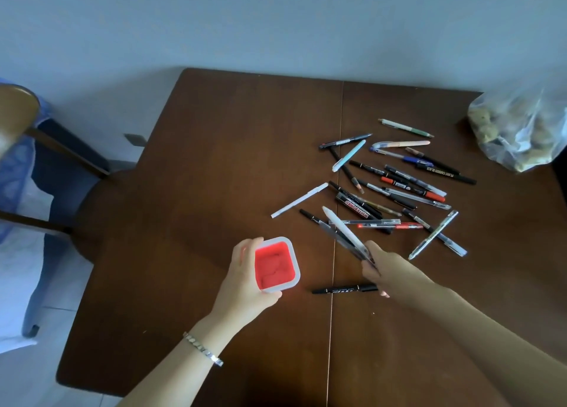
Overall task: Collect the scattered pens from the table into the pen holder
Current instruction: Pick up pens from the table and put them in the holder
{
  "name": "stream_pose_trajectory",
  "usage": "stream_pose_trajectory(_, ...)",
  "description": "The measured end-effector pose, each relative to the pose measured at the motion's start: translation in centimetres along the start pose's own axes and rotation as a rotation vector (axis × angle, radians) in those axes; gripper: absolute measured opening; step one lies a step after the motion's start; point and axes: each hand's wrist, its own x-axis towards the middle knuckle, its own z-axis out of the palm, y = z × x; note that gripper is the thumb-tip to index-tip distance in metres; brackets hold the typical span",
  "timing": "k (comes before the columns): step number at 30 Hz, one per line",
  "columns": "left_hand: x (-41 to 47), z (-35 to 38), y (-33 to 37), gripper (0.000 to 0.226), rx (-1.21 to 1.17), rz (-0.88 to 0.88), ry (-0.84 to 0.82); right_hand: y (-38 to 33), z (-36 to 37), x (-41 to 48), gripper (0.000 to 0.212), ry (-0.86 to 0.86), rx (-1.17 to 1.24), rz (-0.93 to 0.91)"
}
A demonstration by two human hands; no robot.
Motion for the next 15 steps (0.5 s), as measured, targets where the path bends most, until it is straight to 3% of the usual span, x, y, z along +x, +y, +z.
stream_pose_trajectory(2,0.0,-0.1,-0.1,0.097,-0.050,-0.010,-0.013,-2.3,-1.7,-2.2,0.011,-0.013,0.186,-0.067)
stream_pose_trajectory(4,0.0,-0.2,0.1,0.100,-0.085,-0.007,-0.019,-4.6,-3.1,-4.0,0.016,-0.032,0.177,-0.148)
stream_pose_trajectory(9,-0.5,-0.5,0.3,0.093,-0.189,-0.035,-0.047,-8.3,-2.4,-3.9,0.022,-0.186,-0.157,-0.187)
stream_pose_trajectory(15,-0.5,-0.8,-0.1,0.092,-0.210,-0.032,-0.026,-12.3,0.2,-0.8,0.026,-0.203,-0.254,-0.089)
